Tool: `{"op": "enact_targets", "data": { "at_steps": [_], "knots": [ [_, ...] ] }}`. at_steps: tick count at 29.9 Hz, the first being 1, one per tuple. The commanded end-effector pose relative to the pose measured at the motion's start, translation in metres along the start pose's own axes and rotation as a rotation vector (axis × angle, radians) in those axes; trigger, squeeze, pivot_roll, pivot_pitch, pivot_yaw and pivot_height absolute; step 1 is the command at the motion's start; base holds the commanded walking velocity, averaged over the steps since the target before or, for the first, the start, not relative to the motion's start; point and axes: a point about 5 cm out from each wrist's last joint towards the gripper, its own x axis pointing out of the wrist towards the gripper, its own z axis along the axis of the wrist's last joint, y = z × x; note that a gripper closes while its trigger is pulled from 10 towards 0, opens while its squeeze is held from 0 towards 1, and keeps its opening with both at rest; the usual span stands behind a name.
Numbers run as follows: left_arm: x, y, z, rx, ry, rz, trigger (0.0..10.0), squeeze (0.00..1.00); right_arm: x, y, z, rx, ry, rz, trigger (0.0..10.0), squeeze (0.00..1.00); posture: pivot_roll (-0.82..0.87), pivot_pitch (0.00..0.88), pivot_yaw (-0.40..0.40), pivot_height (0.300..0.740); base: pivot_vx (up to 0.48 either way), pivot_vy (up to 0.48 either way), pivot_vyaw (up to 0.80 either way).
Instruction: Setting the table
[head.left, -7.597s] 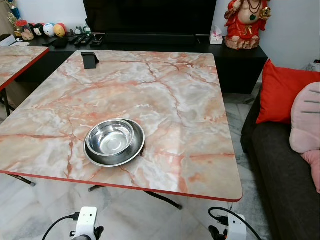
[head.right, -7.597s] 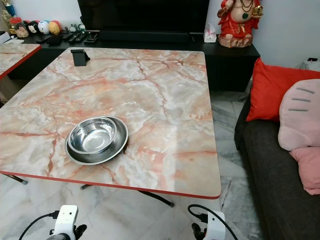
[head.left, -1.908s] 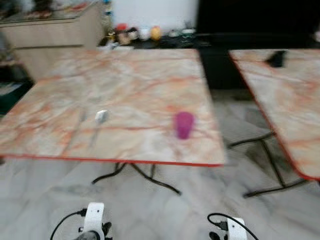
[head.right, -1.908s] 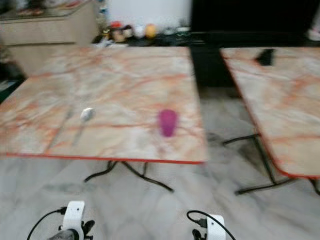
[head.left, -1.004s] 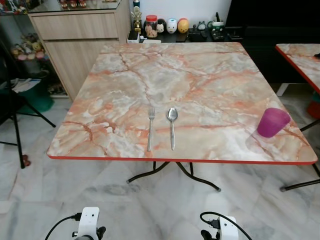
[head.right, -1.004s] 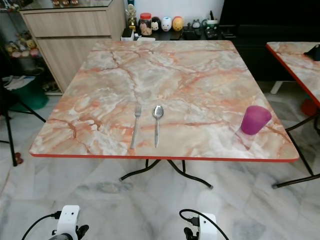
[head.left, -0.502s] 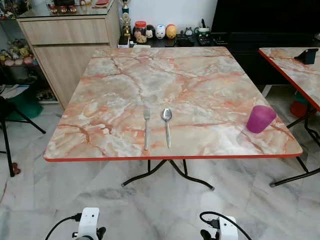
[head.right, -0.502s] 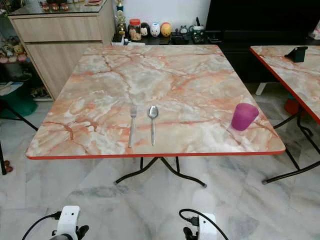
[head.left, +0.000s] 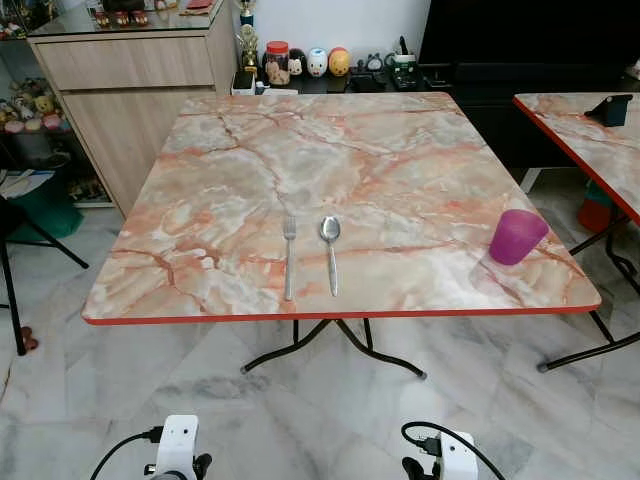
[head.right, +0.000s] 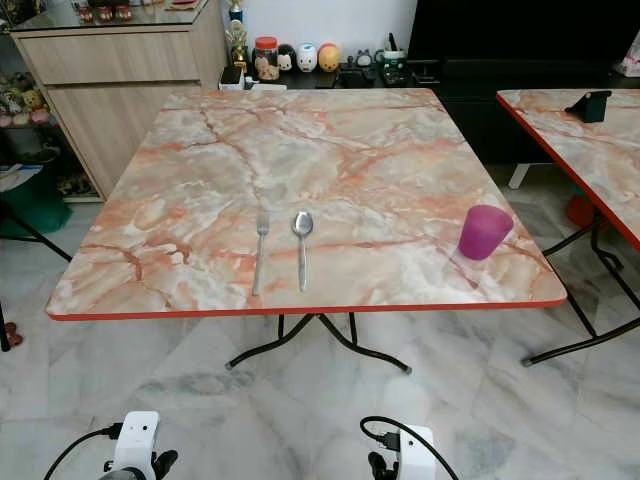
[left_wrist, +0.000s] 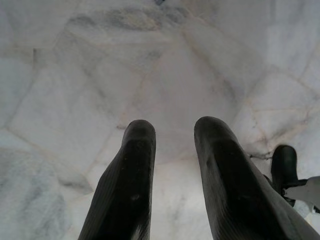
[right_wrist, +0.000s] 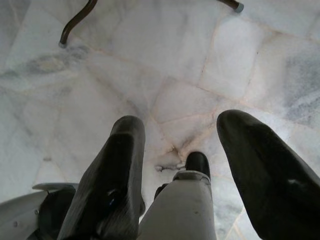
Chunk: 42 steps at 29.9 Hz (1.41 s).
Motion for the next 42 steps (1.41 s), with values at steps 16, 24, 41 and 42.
{"op": "enact_targets", "data": {
  "at_steps": [16,24,41,42],
  "knots": [
    [-0.001,0.003,-0.004,-0.009,0.022,0.008,10.0,0.0,-0.001,0.001,-0.003,0.017,0.0,-0.01,10.0,0.0,-0.02,0.0,0.028,0.74,0.0,0.28,0.0],
    [-0.001,0.003,-0.004,-0.005,0.023,0.009,10.0,0.0,-0.005,-0.01,-0.007,0.02,0.003,-0.022,10.0,0.0,-0.02,0.0,0.03,0.74,0.0,0.278,0.0],
    [-0.002,0.004,-0.007,0.012,0.026,0.007,10.0,0.0,-0.002,-0.015,0.041,-0.084,-0.258,-0.056,10.0,0.0,-0.02,0.0,0.017,0.74,0.0,0.0,0.0],
    [-0.002,0.004,-0.007,0.012,0.026,0.007,10.0,0.0,-0.002,-0.015,0.044,-0.086,-0.277,-0.056,10.0,0.0,-0.02,0.0,0.017,0.74,0.0,0.0,0.0]
  ]
}}
